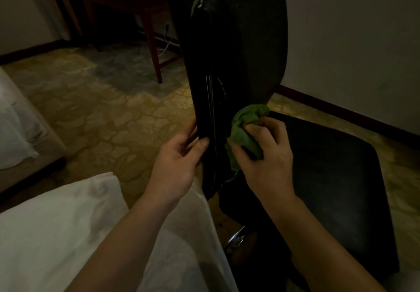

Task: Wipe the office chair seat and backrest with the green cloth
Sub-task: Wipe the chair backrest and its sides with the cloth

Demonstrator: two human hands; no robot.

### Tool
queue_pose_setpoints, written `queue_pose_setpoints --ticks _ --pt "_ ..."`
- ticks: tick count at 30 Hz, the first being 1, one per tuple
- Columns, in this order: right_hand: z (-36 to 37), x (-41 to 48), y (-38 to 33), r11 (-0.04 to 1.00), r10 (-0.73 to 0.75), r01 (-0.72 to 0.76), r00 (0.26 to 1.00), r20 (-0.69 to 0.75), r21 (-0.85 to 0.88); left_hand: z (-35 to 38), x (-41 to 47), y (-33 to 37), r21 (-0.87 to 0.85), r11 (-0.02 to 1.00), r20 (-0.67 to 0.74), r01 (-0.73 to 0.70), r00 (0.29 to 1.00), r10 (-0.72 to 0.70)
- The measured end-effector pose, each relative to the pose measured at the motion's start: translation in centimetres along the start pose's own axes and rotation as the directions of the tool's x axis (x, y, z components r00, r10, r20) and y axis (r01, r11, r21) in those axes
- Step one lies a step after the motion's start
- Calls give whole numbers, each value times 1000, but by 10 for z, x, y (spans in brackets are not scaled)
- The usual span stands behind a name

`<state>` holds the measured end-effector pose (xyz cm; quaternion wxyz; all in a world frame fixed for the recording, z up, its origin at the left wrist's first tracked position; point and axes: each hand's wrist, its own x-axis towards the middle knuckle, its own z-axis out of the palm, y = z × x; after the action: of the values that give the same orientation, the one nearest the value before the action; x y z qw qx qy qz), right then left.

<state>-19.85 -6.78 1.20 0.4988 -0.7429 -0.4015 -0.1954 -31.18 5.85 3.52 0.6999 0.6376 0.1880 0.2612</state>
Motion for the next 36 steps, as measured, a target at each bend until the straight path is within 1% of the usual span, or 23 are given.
queue_pose_setpoints --ticks 4,7,12,13,15,17,19,21,25,31,34,36 --pt "5 -18 19 997 82 -82 997 11 -14 -1 -1 -2 -14 1000 1 -5 1000 5" --pt "3 -34 28 993 118 -117 991 55 -22 -2 -1 -3 0 1000 -14 -3 1000 3" --pt "-6 -49 30 996 87 -83 979 185 -26 -2 -2 -1 -12 1000 -17 4 1000 -4" --pt "-9 -49 30 996 85 -79 978 192 -39 -2 -2 -1 -9 1000 -16 5 1000 -6" --pt "-14 -43 25 996 81 -76 986 142 -39 -1 -2 -1 5 1000 -13 -3 1000 3" --pt "-17 -28 12 999 38 -39 998 47 11 -1 -2 0 14 1000 -10 -11 1000 11" --pt "-17 -10 -3 999 -12 11 1000 1 45 0 -2 1 21 1000 -11 -7 1000 8" --pt "-13 3 -12 999 -46 46 999 11 15 0 -2 1 28 1000 -6 -5 1000 5" --pt "-5 1 -7 997 -65 66 997 39 -31 -2 -2 0 39 999 -3 -1 1000 1" --pt "2 -16 3 999 39 -38 999 32 -27 -4 0 -5 32 999 -12 6 1000 -6" --pt "4 -38 16 992 112 -106 989 99 -65 -5 1 -6 33 999 -17 10 1000 -9" --pt "2 -47 21 979 205 -202 970 132 -32 -5 1 -7 29 1000 -13 10 1000 -9"
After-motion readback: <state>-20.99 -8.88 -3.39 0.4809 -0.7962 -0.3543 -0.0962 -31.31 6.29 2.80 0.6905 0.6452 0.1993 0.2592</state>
